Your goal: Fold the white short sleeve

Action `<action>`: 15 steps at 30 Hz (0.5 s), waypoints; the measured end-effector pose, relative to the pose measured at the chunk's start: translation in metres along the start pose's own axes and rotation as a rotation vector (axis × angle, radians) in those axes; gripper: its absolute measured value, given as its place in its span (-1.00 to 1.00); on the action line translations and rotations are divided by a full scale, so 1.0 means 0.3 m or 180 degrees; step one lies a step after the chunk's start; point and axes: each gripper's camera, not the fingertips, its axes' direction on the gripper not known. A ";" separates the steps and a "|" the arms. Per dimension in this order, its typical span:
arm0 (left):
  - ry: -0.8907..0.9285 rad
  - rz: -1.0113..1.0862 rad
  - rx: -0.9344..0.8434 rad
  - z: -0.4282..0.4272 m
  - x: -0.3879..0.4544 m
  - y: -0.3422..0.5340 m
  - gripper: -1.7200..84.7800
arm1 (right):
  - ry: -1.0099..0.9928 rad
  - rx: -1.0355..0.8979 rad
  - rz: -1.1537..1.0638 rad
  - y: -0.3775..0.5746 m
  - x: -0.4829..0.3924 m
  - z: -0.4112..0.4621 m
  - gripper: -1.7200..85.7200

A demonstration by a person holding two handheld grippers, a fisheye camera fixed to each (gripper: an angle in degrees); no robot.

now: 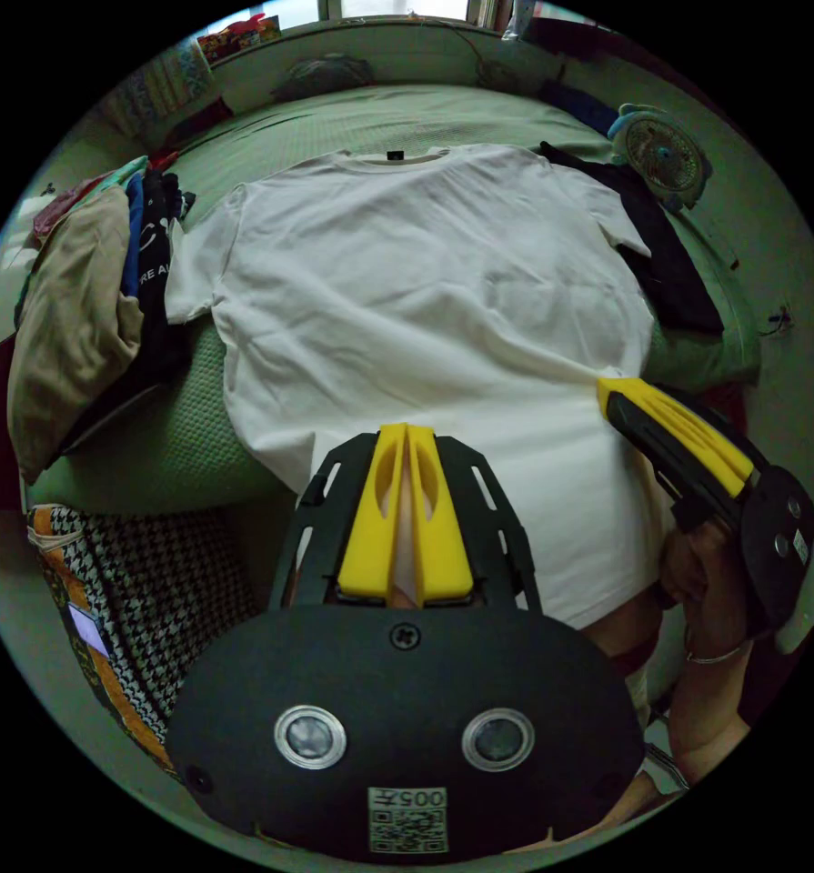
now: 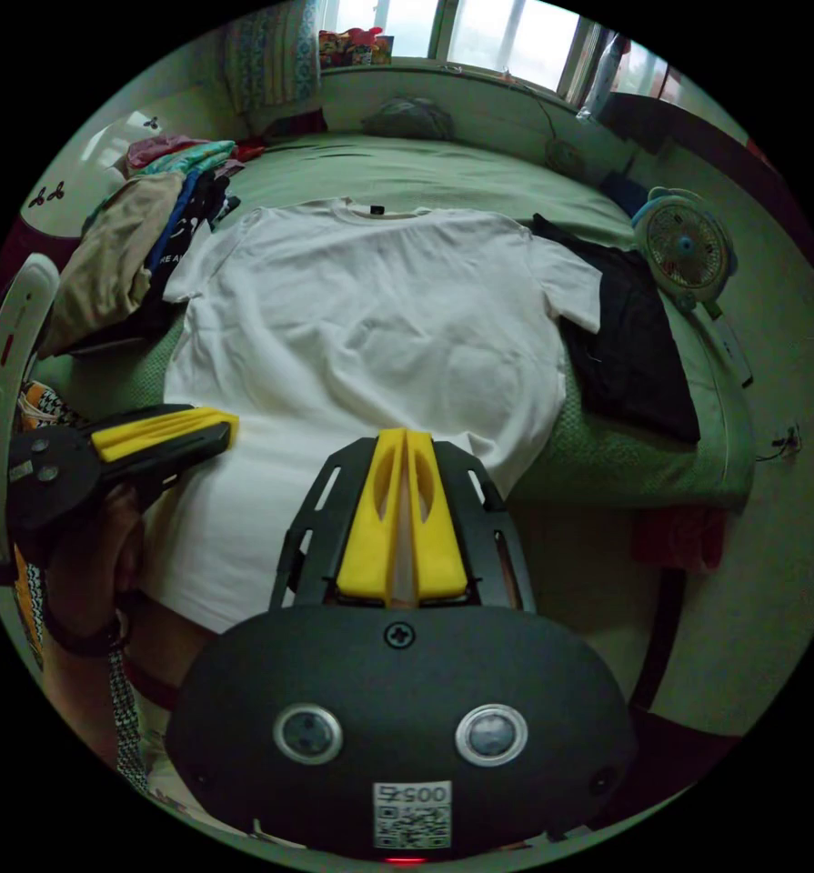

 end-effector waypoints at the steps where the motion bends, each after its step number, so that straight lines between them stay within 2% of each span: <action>1: 0.0000 0.0000 0.0000 0.000 -0.001 0.000 -0.97 | 0.0001 0.0000 -0.0001 0.001 0.000 0.000 -0.98; 15: 0.0010 -0.0008 0.0001 0.002 -0.022 -0.002 -0.97 | 0.0023 -0.0001 -0.0022 0.012 0.005 0.001 -0.98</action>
